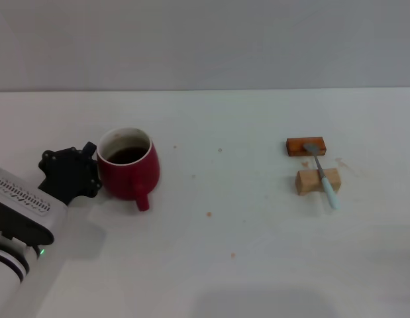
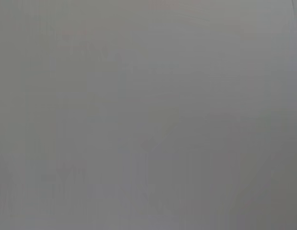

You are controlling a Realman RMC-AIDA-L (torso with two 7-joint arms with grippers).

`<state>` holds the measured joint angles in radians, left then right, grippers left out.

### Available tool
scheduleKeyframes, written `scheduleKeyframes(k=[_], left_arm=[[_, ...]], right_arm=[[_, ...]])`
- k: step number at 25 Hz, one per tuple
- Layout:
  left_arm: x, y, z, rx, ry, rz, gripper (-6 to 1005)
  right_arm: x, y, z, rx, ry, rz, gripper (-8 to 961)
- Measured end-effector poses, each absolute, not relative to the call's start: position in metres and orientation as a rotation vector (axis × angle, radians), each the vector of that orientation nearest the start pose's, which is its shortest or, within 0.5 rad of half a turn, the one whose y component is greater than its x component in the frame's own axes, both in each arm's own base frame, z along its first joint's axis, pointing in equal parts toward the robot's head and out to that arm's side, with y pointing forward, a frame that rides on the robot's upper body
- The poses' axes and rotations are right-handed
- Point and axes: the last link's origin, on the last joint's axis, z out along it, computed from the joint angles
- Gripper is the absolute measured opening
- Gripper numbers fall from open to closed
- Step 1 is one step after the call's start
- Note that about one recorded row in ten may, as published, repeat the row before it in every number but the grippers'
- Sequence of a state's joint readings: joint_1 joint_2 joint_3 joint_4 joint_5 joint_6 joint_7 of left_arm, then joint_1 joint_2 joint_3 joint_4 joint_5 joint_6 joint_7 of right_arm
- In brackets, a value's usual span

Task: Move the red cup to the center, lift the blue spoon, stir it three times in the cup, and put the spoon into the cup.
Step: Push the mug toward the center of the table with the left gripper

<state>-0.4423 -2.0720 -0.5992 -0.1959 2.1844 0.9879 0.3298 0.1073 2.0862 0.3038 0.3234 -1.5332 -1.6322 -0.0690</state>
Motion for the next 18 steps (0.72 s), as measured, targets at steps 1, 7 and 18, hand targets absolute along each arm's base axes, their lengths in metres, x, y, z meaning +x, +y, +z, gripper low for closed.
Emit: scheduleKeyframes(k=[1,7,18], left_arm=[[-0.329,0.325,-0.056,-1.881,-0.176,-0.241,43],[-0.323,0.325,-0.061,-1.903,-0.161,-0.257,48],[-0.312,0.325,-0.071,-1.944,-0.139,-0.290,56]], right_arm=[[0.365,0.195,0.008,-1.158,0.503,0.652,754],[0.364,0.195,0.008,-1.160,0.503,0.654,753],[0.363,0.196,0.007,-1.162,0.501,0.659,753]])
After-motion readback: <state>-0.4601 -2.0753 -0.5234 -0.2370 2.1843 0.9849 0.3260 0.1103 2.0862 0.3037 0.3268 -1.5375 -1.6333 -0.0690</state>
